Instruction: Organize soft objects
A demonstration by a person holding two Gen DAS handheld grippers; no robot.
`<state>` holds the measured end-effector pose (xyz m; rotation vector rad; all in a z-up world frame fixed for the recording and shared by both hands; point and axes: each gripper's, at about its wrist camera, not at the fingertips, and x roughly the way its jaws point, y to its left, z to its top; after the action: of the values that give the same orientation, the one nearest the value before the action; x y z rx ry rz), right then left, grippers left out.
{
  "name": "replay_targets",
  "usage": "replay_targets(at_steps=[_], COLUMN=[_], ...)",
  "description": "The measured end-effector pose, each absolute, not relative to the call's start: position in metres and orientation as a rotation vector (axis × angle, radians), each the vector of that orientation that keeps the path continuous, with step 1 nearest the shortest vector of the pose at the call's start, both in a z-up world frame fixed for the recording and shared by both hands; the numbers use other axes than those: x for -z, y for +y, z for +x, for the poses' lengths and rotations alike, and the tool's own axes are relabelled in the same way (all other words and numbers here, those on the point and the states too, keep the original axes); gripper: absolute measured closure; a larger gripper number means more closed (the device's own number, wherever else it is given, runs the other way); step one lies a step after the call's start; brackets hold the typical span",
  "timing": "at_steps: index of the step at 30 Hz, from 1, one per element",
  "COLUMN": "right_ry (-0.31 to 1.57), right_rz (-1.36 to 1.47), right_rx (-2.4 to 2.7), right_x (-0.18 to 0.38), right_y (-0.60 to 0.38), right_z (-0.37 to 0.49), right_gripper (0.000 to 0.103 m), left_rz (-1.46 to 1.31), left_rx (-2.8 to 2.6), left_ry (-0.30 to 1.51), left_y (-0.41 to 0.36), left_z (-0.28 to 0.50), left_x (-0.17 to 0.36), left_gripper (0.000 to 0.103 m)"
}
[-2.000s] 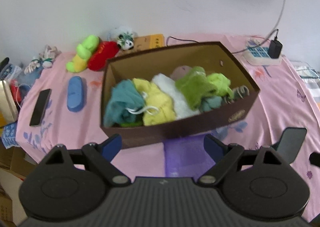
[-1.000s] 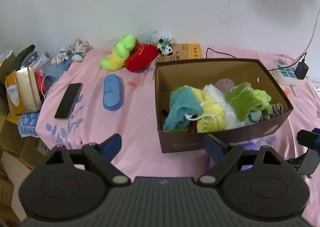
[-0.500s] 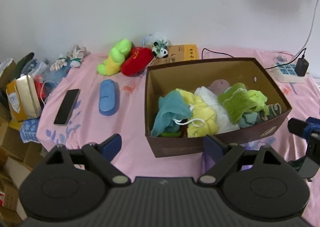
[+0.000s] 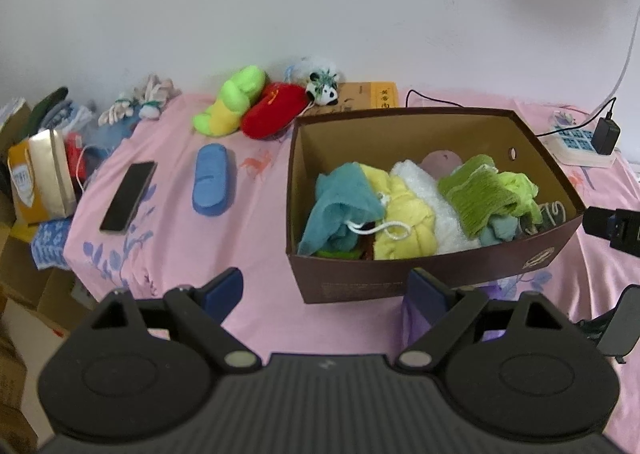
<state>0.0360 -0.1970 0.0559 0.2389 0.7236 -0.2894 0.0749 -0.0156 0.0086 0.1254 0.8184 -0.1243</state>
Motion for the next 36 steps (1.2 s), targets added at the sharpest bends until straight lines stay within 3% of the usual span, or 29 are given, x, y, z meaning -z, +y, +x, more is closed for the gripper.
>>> replay_targets(at_steps=[36], right_ry=[0.698], right_rz=[0.21], right_rx=[0.039], right_x=[-0.048], right_y=[-0.228], right_z=[0.03], right_gripper=[0.086], left_rz=[0.097], left_rx=[0.039], left_ry=[0.875], left_y=[-0.053], left_z=[0.07], left_x=[-0.014], left_gripper=[0.014])
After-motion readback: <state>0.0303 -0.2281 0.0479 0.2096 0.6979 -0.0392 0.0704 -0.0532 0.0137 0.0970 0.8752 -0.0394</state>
